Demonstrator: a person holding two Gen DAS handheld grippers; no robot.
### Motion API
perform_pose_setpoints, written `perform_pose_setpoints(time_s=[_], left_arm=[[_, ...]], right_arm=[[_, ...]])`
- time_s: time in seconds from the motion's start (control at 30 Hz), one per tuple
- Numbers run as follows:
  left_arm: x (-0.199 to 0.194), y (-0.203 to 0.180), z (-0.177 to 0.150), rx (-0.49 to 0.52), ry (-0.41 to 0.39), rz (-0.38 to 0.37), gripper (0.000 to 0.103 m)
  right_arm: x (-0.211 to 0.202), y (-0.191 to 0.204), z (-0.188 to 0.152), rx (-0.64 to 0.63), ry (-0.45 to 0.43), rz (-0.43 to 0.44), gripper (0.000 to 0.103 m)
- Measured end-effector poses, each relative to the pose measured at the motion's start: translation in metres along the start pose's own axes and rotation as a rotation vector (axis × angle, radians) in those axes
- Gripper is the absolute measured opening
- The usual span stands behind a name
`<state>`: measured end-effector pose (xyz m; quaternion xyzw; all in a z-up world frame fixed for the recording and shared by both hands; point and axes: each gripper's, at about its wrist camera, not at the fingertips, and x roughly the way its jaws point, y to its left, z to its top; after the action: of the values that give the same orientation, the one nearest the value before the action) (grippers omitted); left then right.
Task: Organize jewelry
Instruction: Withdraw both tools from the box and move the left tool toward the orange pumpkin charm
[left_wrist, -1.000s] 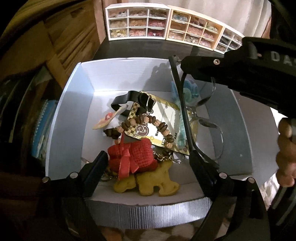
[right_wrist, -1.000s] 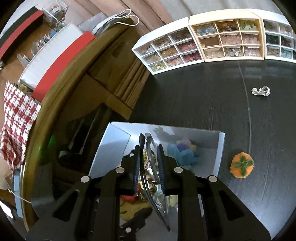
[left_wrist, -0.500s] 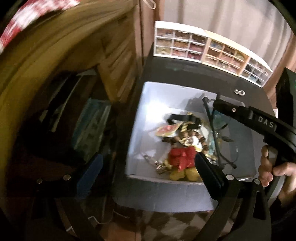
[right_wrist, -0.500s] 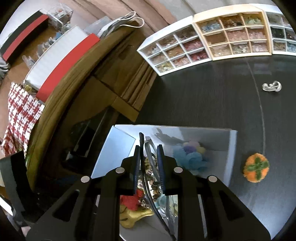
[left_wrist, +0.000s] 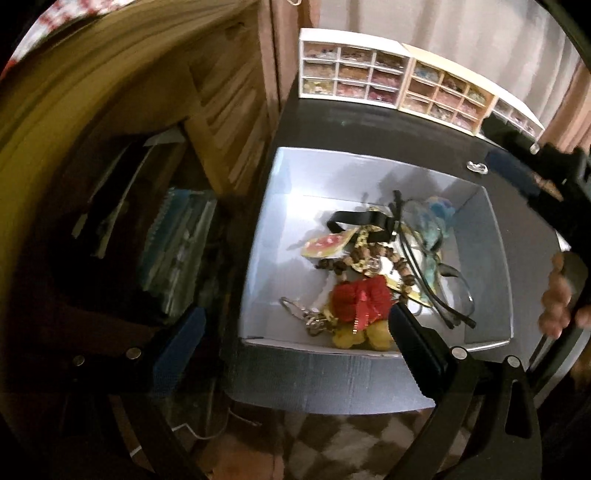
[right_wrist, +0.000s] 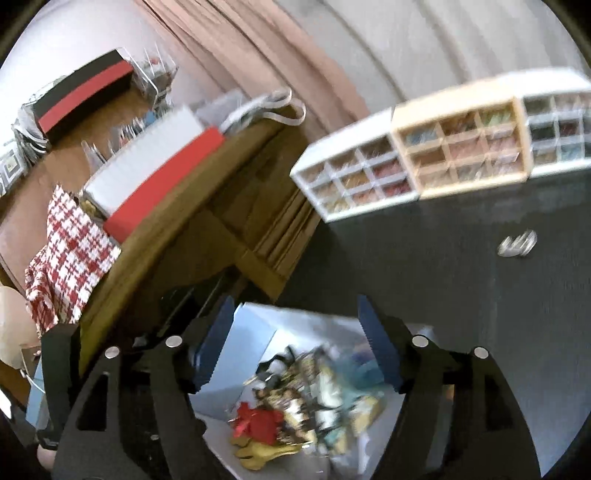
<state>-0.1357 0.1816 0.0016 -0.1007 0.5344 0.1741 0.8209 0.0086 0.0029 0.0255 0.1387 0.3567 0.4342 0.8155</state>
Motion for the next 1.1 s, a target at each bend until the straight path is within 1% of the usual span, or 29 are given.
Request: perform_pose_setpoints(time_s=[0.07, 0.13, 0.2, 0.27, 0.33, 0.4, 0.5, 0.63, 0.77, 0.83, 0.9, 0.93, 0.97, 1.03, 1.07, 1.1], left_arm=[[-0.001, -0.004, 0.0, 0.011, -0.001, 0.001, 0.099], [-0.002, -0.005, 0.0, 0.014, -0.003, -0.001, 0.099], [-0.004, -0.006, 0.0, 0.011, -0.008, 0.001, 0.099], [-0.006, -0.006, -0.001, -0.002, -0.015, 0.001, 0.099], [-0.006, -0.007, 0.0, -0.015, -0.017, 0.005, 0.099], [-0.006, -0.008, 0.001, -0.02, -0.014, 0.004, 0.099], [-0.009, -0.018, 0.004, -0.009, -0.021, -0.009, 0.099], [-0.014, -0.039, 0.01, 0.016, -0.048, -0.043, 0.099], [-0.018, -0.068, 0.014, 0.055, -0.077, -0.118, 0.099], [-0.02, -0.079, 0.016, 0.045, -0.089, -0.146, 0.099], [-0.024, -0.098, 0.019, 0.037, -0.099, -0.193, 0.099], [-0.026, -0.112, 0.02, 0.052, -0.108, -0.218, 0.099], [-0.027, -0.125, 0.02, 0.075, -0.114, -0.227, 0.099], [-0.025, -0.149, 0.021, 0.122, -0.113, -0.234, 0.099], [-0.021, -0.167, 0.02, 0.163, -0.102, -0.241, 0.099], [-0.018, -0.176, 0.02, 0.18, -0.103, -0.233, 0.099]], right_arm=[[-0.014, -0.005, 0.006, -0.044, -0.027, -0.05, 0.079], [-0.03, -0.011, 0.012, -0.095, -0.065, -0.106, 0.084], [-0.041, -0.019, 0.016, -0.123, -0.087, -0.155, 0.097], [-0.057, -0.029, 0.019, -0.144, -0.113, -0.212, 0.097], [-0.071, -0.042, 0.021, -0.142, -0.12, -0.274, 0.097], [-0.084, -0.057, 0.024, -0.126, -0.128, -0.331, 0.097], [-0.105, -0.077, 0.027, -0.083, -0.156, -0.391, 0.097], [-0.132, -0.101, 0.026, -0.024, -0.206, -0.413, 0.097], [-0.147, -0.12, 0.024, 0.011, -0.223, -0.454, 0.097], [-0.151, -0.13, 0.023, 0.029, -0.221, -0.468, 0.097], [-0.155, -0.136, 0.022, 0.047, -0.227, -0.477, 0.097], [-0.157, -0.14, 0.021, 0.06, -0.234, -0.482, 0.097], [-0.159, -0.144, 0.021, 0.072, -0.238, -0.479, 0.097], [-0.163, -0.15, 0.021, 0.088, -0.244, -0.471, 0.097], [-0.166, -0.153, 0.021, 0.091, -0.251, -0.471, 0.097], [-0.168, -0.154, 0.02, 0.091, -0.254, -0.47, 0.097]])
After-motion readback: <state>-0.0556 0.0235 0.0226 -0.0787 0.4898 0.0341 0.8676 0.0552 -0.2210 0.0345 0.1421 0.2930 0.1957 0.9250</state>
